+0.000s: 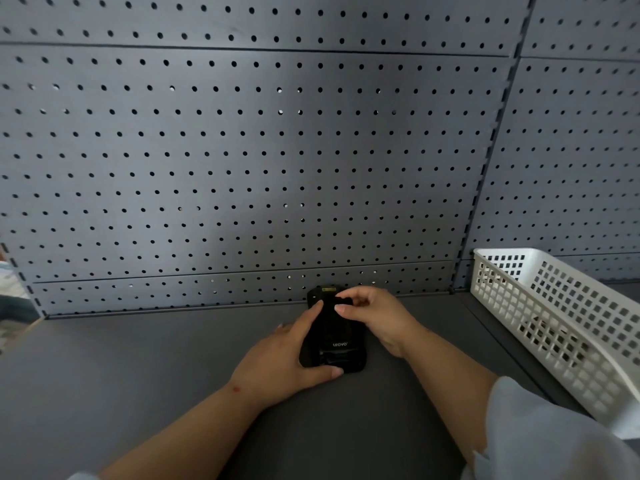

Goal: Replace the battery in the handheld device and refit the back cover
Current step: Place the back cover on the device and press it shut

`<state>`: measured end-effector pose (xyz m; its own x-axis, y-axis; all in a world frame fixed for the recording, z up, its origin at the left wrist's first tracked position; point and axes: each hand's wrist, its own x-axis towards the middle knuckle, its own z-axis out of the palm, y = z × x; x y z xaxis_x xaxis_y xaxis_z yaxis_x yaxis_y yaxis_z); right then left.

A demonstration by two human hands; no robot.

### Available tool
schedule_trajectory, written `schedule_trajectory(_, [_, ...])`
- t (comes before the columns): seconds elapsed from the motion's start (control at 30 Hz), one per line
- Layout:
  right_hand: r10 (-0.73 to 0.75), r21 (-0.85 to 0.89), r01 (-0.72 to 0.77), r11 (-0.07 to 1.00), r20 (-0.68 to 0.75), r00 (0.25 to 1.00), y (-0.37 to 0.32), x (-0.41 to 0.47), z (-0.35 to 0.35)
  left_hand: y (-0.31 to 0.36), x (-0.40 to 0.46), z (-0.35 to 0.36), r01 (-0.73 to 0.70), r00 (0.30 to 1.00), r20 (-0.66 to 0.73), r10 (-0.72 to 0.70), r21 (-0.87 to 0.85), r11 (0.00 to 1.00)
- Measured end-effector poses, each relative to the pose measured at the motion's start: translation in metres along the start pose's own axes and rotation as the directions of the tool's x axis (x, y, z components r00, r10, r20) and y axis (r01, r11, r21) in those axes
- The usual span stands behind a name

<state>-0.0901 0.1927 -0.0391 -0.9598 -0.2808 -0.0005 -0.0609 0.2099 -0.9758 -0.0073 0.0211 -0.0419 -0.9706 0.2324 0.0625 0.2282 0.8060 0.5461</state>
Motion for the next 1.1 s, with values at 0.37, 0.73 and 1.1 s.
schedule_trajectory(0.37, [0.011, -0.115, -0.011, 0.993, 0.004, 1.0, 0.004, 0.0, 0.002, -0.004, 0.002, 0.002, -0.034, 0.999, 0.015, 0.033, 0.039, 0.999])
schedule_trajectory(0.73, [-0.062, -0.288, 0.058, 0.956, -0.007, 0.998, -0.001, -0.006, 0.002, -0.005, 0.004, 0.001, -0.03, 1.0, -0.003, 0.03, 0.03, 0.999])
schedule_trajectory(1.1, [-0.208, -0.643, 0.206, 0.737, 0.074, 0.975, -0.002, -0.011, -0.01, -0.003, 0.003, 0.001, -0.015, 1.0, -0.005, 0.015, 0.056, 0.998])
